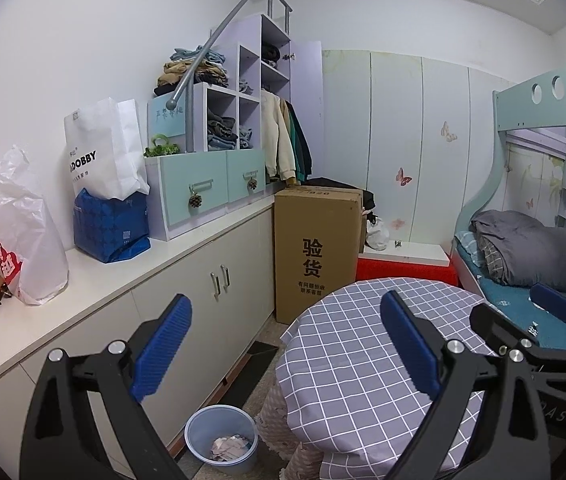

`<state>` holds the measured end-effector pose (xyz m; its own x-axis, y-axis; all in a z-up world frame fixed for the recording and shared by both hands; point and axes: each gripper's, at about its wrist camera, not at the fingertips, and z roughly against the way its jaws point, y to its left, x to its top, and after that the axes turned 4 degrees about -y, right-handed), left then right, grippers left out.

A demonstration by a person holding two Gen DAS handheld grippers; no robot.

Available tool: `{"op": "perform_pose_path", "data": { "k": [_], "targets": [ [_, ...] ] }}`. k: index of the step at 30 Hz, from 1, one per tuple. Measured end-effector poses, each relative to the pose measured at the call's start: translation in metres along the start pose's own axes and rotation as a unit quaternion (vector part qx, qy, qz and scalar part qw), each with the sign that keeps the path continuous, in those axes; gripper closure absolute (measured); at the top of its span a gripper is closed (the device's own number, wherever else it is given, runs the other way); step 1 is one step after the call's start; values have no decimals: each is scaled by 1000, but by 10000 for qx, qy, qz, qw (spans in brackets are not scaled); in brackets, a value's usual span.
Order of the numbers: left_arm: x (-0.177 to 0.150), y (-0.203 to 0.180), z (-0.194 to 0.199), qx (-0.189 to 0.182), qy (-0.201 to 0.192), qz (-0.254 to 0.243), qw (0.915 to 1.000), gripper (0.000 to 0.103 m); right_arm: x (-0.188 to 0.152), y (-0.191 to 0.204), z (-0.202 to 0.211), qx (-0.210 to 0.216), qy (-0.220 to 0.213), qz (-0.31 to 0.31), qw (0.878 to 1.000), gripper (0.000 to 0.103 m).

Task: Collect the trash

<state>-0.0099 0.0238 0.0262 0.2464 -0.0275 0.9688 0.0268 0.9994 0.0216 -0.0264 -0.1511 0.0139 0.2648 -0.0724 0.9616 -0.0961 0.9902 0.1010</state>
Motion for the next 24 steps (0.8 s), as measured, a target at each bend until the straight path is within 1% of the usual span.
{"op": "perform_pose_path", "data": {
  "k": [24],
  "targets": [
    [-1,-7,-9,9,96,-57,9999,10,-3,-1,-9,-18,103,-13,9999,6]
  ]
}}
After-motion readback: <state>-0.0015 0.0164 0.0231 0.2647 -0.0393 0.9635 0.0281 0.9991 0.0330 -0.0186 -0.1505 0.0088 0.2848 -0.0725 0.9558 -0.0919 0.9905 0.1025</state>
